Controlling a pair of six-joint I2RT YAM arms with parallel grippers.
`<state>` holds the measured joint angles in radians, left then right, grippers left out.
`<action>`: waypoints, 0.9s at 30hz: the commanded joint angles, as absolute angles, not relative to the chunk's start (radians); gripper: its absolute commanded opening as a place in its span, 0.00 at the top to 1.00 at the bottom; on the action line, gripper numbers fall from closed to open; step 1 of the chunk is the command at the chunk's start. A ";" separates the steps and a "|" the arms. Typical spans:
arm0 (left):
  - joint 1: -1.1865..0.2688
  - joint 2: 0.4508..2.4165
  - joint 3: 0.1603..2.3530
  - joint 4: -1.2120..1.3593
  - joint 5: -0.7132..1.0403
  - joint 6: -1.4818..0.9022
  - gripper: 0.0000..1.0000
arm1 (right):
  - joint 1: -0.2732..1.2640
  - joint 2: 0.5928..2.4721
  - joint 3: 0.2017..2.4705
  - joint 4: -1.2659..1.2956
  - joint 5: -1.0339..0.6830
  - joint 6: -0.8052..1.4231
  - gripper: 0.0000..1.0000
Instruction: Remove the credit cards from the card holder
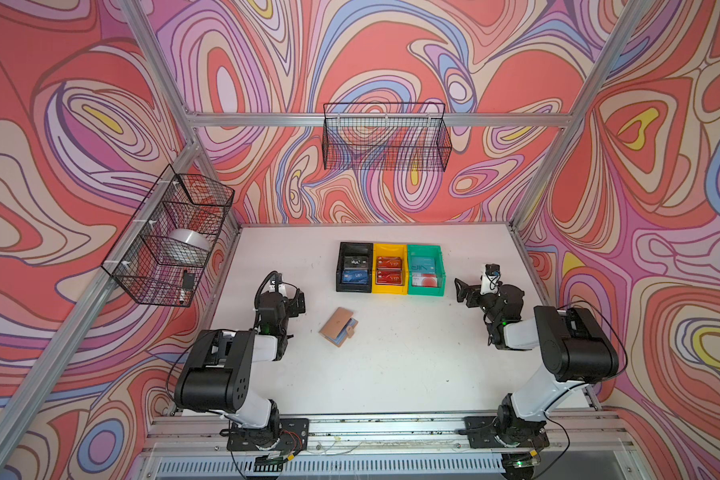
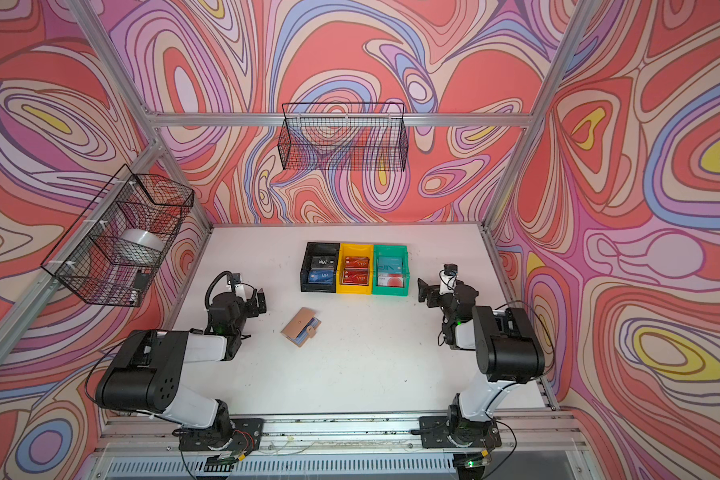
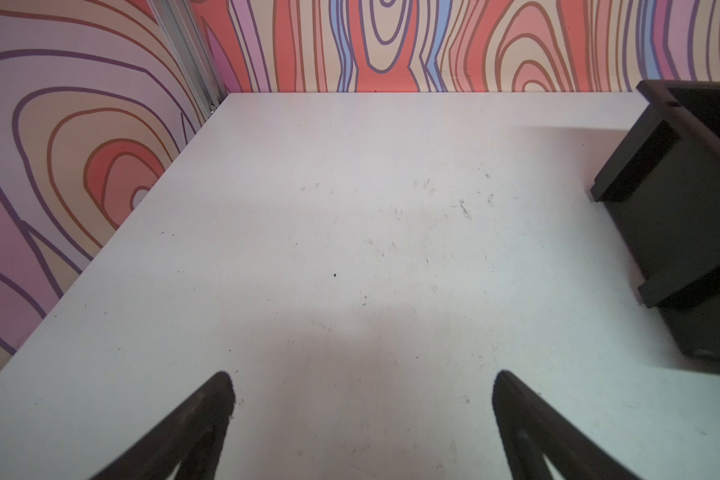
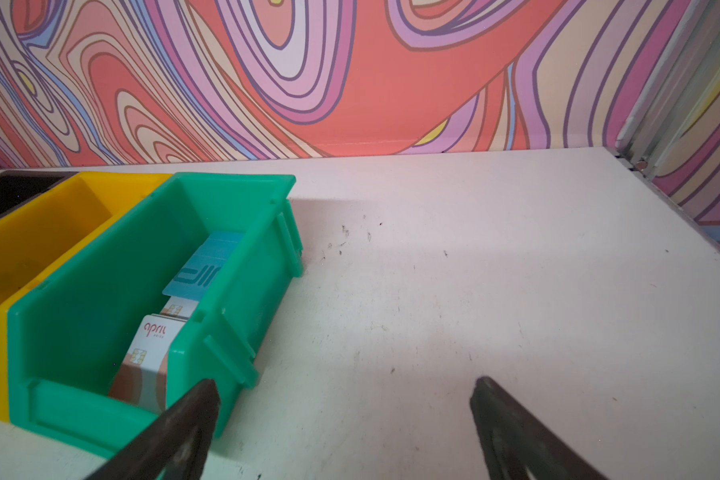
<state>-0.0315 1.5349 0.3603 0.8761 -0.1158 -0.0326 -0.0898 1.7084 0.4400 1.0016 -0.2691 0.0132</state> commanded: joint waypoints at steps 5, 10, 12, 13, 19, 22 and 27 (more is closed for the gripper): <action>-0.028 1.464 0.390 0.800 -0.099 -0.014 0.00 | -0.061 1.443 0.537 0.635 -0.195 0.018 0.05; -0.032 1.301 0.490 0.503 -0.025 -0.017 0.00 | 0.060 1.323 0.792 0.131 -0.148 -0.020 0.09; -0.035 1.243 0.505 0.429 0.038 -0.078 0.00 | 0.141 1.348 0.905 -0.050 -0.130 -0.039 0.11; -0.036 1.222 0.547 0.409 0.071 -0.124 0.00 | 0.187 1.372 0.955 -0.127 -0.121 -0.040 0.12; -0.129 1.175 0.574 0.263 0.109 -0.226 0.00 | 0.431 1.527 1.073 -0.307 -0.169 0.000 0.17; -0.198 1.177 0.579 0.152 0.081 -0.235 0.00 | 0.513 1.617 1.103 -0.314 -0.238 0.047 0.23; -0.215 1.186 0.565 0.023 0.124 -0.354 0.00 | 0.632 1.729 1.140 -0.323 -0.259 0.069 0.26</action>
